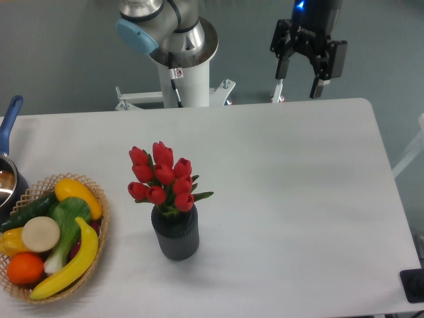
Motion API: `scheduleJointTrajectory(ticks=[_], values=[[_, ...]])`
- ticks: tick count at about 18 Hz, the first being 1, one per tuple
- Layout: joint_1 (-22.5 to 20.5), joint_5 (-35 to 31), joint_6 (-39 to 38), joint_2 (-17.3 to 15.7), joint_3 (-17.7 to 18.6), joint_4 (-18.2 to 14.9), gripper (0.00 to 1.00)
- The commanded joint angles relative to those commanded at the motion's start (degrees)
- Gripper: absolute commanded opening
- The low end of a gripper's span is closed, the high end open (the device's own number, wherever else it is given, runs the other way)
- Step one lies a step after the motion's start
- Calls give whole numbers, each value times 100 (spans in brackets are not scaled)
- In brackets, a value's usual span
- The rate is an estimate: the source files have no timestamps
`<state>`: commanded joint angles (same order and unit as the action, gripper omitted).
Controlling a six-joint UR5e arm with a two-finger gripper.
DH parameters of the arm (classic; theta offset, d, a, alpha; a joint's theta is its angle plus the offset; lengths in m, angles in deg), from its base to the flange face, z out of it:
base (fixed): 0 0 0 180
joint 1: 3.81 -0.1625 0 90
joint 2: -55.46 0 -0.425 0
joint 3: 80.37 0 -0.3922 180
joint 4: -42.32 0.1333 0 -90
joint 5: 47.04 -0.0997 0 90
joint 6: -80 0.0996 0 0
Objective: Pick up the flowers from the vase
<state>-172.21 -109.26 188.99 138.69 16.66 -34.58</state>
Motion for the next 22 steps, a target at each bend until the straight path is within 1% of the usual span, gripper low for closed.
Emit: scheduleJointTrajectory(ticks=[2,4,7,8,10,11,13,14,15,17,18,21,22], values=[[9,0,-9,0,0,9,100],[9,-26,-9,26,-105,0,100],[17,17,-61,9,0,35,100],[26,113,-62,17,35,96,100],[35,578,-201,0,210,280,100],[35,719,-524,-35,315,403,100],[35,791,-983,-53,448,824,100],[44,817,-1089,-53,483,974,100],[87,826,-1255,-61,501,1002,100],[228,826,-1947,-35,510,1037,100],[324,826,-2230,-26,527,1107,100],[422,1027,-2443,-35,737,1493,100],[430,1176,-2617,-26,773,1529,100]])
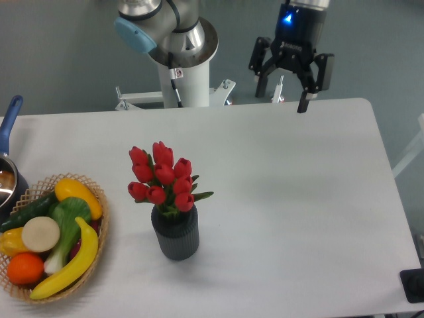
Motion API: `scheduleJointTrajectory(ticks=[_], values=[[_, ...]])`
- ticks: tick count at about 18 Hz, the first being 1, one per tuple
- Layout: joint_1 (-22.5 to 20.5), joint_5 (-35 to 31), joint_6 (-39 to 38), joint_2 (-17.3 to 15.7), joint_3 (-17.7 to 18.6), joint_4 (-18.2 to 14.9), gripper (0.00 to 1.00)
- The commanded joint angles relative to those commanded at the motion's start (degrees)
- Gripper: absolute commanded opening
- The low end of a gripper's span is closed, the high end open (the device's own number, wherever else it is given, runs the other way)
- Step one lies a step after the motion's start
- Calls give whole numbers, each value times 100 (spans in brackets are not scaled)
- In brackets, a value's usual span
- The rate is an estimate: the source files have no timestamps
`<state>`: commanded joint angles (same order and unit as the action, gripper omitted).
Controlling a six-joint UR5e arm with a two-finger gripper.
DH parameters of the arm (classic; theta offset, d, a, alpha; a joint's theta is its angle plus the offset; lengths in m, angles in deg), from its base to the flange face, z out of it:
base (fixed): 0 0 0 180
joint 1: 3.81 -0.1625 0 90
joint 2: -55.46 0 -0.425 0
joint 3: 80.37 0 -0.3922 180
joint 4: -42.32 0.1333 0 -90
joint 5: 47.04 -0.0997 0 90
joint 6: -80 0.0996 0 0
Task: Pick up the flowers from the vase
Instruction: 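Move the open gripper down toward the red tulips in the black vase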
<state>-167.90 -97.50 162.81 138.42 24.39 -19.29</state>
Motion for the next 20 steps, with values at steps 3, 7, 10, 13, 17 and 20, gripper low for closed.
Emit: scheduleJointTrajectory(ticks=[3,7,10,13,17,20], values=[[9,413,-582,35,53,35,100],[44,695,-608,27,263,131,100],[88,696,-556,61,334,386,100],[114,670,-547,237,361,484,100],[149,661,-547,395,317,475,100],[202,635,-399,536,317,466,100]])
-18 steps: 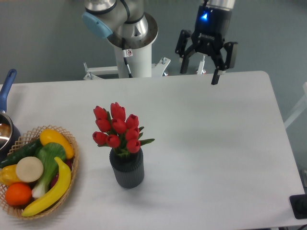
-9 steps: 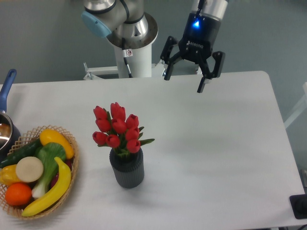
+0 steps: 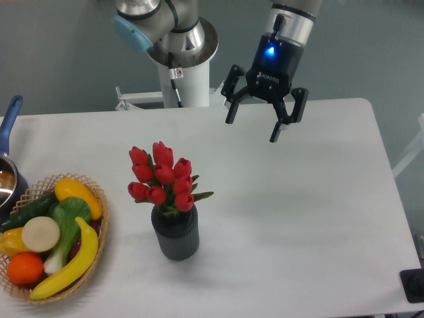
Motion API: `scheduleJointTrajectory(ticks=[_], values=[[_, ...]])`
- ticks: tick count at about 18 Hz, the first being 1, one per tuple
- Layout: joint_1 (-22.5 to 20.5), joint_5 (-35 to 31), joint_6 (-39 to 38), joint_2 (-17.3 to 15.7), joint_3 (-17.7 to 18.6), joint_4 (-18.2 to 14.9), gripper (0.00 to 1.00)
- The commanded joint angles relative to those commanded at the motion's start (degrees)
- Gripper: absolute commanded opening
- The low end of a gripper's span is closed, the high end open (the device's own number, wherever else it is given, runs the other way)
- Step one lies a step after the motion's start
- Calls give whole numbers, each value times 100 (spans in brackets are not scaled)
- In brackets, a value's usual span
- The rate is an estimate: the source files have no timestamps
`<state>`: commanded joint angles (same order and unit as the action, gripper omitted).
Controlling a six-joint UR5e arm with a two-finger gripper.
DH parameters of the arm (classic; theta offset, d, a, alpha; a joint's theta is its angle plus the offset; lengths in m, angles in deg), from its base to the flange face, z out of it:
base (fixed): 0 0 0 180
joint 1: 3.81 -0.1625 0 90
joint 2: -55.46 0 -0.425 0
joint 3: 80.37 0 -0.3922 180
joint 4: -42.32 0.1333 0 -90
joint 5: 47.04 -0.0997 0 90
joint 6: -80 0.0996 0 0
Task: Pick up the flowers from the vase
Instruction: 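Move the open gripper down toward the red tulips in the black vase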
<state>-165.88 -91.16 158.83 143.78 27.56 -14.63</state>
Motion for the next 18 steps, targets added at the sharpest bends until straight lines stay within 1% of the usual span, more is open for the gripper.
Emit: scheduleJointTrajectory(ticks=[3,4,7,9,11,12,15,18], values=[[9,-202,763,97,184,-26,100],[35,-202,957,184,185,-44,100],[210,-202,1126,377,194,-35,100],[351,-202,1563,580,228,-35,100],[413,-106,1872,694,334,-18,100],[465,7,1865,721,369,-9,100],[641,490,1829,993,448,9,100],[607,1237,1829,1029,703,44,100]])
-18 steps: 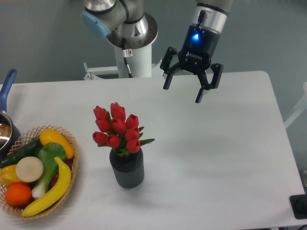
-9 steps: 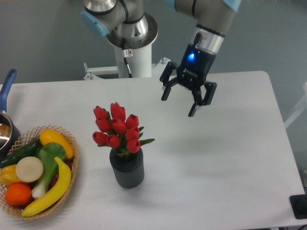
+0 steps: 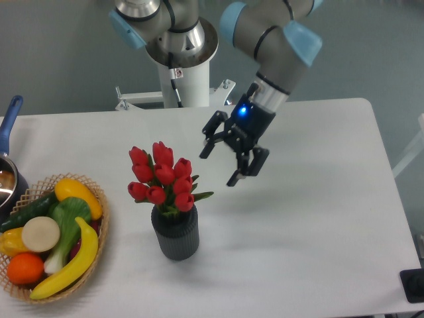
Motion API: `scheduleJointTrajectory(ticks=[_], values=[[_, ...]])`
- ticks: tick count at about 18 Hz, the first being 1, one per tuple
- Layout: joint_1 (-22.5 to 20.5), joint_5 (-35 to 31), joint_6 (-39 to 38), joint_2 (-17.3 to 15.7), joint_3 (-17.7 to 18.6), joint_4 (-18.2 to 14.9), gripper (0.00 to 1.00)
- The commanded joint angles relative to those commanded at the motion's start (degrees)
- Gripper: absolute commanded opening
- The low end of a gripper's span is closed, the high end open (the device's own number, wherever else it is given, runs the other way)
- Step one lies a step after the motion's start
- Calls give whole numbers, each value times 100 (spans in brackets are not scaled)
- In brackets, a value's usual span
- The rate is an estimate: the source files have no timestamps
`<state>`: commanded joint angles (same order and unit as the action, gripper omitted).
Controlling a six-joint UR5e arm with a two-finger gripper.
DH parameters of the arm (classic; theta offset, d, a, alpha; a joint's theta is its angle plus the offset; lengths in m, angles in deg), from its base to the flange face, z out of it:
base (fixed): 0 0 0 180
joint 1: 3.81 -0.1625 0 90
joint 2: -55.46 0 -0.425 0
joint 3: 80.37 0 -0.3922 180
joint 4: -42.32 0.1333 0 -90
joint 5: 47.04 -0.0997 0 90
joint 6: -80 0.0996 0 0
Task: Pick up the flowers from the vase
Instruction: 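Move the open gripper down toward the red tulips in the black vase, then position the open gripper around the tulip stems below the blooms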
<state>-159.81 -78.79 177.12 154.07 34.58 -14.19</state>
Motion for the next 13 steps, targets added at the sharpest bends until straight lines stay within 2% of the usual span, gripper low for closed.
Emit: scheduleJointTrajectory(ticks=[11,13], values=[[61,459,-501,123,71,-17,100],[96,486,-510,175,27,70,100]])
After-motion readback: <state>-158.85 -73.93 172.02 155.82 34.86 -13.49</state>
